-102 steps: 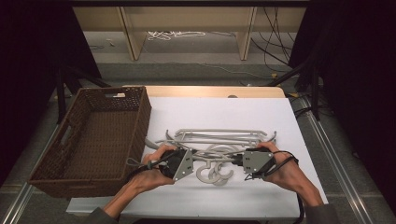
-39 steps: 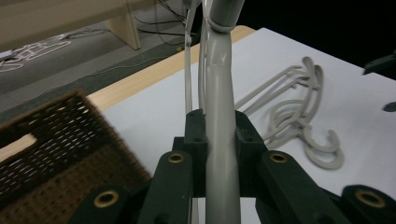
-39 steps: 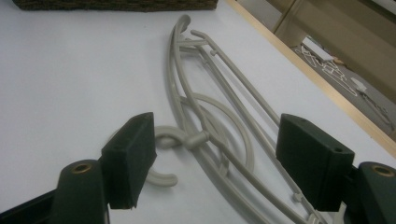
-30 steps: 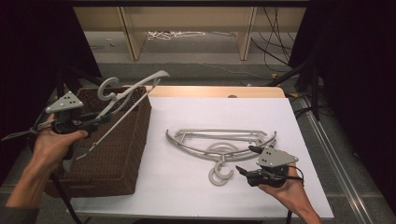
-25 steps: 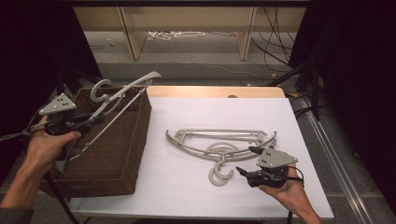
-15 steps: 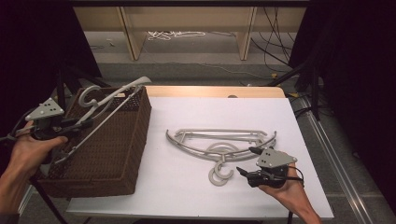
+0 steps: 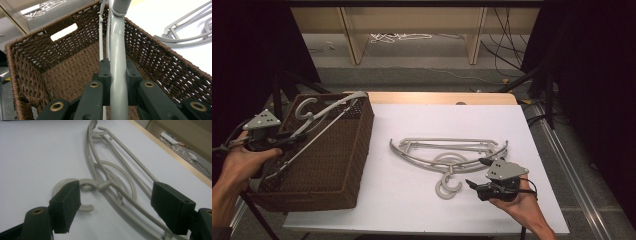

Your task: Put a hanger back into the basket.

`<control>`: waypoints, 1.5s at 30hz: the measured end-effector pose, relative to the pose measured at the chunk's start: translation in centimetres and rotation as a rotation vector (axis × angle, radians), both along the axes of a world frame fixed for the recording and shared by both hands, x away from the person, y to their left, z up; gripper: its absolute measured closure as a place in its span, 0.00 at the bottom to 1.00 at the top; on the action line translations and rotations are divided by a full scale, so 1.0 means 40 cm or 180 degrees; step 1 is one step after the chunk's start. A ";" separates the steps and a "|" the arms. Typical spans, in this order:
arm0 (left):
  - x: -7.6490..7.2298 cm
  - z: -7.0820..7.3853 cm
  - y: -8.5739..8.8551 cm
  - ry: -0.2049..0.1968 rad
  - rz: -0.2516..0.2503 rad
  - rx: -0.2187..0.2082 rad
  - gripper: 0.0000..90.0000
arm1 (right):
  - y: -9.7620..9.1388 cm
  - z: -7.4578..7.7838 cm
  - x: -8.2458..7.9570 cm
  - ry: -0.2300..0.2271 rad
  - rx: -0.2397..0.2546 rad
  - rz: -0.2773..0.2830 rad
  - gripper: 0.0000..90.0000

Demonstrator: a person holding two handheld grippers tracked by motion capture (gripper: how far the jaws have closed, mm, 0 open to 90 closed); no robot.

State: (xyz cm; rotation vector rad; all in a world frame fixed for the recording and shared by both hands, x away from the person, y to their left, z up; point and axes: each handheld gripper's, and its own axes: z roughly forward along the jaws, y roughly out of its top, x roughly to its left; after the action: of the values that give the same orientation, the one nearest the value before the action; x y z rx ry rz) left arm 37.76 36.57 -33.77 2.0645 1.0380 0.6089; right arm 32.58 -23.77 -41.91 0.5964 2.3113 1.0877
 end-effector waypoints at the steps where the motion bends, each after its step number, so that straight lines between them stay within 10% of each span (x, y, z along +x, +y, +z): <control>1: 0.003 -0.004 0.004 -0.0008 0.0066 -0.0053 0.88 | 0.000 0.000 0.000 -0.0003 -0.0008 0.0001 0.28; 3: 0.009 -0.003 0.020 0.0084 0.0052 0.0128 0.88 | -0.002 0.001 0.001 -0.0015 -0.0013 -0.0008 0.27; 5: 0.014 -0.018 0.016 0.0042 0.0154 -0.0055 0.88 | -0.003 0.002 0.002 -0.0023 -0.0001 -0.0017 0.28; 6: 0.017 -0.016 0.024 0.0118 0.0044 0.0125 0.88 | -0.004 0.002 0.001 -0.0018 0.0000 -0.0019 0.28; 16: 0.067 -0.067 0.000 0.0426 0.0030 0.0118 0.88 | -0.003 -0.003 0.004 0.0022 -0.0018 -0.0007 0.28; 24: 0.085 -0.125 0.048 0.0791 0.0421 -0.0086 0.86 | -0.002 -0.002 0.004 0.0022 -0.0017 0.0001 0.27; 33: 0.103 -0.159 0.051 0.1032 0.0582 0.0025 0.87 | -0.003 -0.007 0.007 0.0044 -0.0024 -0.0002 0.27; 45: 0.121 -0.170 0.069 0.1117 0.0985 0.0094 0.73 | -0.002 -0.011 0.006 0.0061 -0.0023 0.0014 0.27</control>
State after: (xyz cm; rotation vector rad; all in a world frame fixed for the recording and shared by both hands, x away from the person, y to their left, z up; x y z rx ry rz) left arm 42.61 39.31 -40.56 2.0985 1.5788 0.4192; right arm 32.83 -23.85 -42.34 0.6017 2.3328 1.0797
